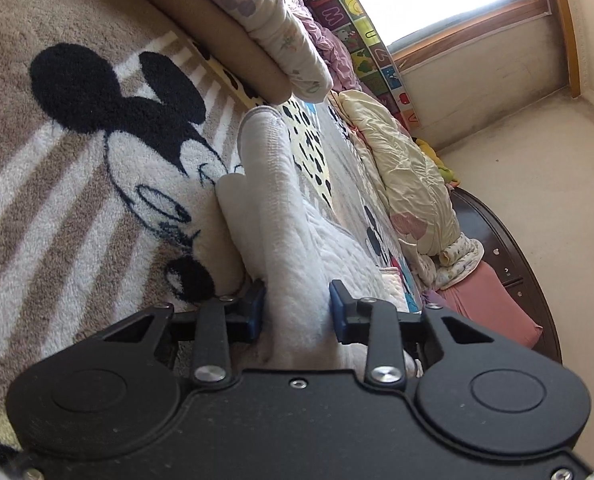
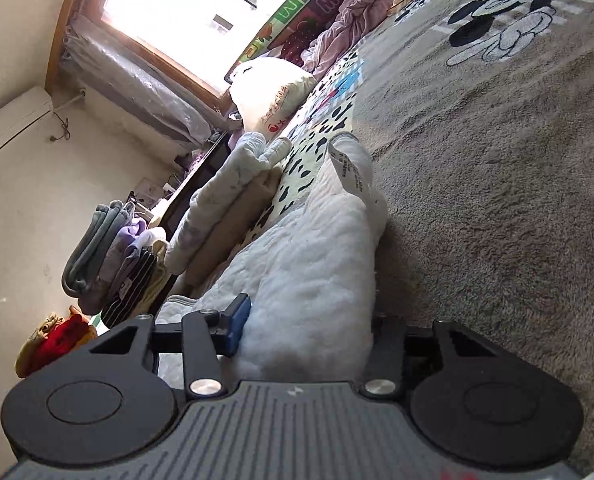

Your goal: Fold clothes

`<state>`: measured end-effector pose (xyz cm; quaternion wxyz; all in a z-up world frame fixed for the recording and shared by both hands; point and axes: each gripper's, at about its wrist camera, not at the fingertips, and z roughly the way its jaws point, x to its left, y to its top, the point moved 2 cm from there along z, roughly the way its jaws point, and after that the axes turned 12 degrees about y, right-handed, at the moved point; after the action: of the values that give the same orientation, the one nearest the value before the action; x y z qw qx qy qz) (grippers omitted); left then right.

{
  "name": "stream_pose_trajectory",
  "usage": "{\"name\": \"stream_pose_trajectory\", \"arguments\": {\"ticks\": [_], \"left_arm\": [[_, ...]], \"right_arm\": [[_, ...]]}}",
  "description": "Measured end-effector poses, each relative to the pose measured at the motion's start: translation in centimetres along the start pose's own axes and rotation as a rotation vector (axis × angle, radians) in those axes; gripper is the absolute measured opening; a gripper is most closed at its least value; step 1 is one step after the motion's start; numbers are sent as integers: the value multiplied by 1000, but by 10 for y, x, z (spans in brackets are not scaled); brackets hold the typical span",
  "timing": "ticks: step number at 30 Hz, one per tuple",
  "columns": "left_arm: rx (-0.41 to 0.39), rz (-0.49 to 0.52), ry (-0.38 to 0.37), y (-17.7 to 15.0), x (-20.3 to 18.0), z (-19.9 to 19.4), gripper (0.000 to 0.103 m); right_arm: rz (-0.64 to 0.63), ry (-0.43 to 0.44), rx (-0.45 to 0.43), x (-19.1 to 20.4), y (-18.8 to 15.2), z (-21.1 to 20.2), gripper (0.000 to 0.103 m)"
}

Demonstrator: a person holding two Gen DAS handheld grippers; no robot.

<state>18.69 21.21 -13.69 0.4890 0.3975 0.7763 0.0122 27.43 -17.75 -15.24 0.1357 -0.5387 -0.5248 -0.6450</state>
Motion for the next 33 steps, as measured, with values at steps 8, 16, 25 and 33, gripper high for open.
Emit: {"name": "stream_pose_trajectory", "arguments": {"ticks": [8,16,25,33], "left_arm": [[-136,-74,-118,57,-10,-19,30],[-330,-25,-219,156,-38,-33,30],[-534,-1,-268,256,-48,-18,30],[-488,-49,321,254,4,52,53]], "right_arm": [[18,189,-40,42,57,46,45],[-53,289,-77,87,131,136,45],[-87,609,-250,107,198,231,45],[72,130,-60,4,148,320,62]]}}
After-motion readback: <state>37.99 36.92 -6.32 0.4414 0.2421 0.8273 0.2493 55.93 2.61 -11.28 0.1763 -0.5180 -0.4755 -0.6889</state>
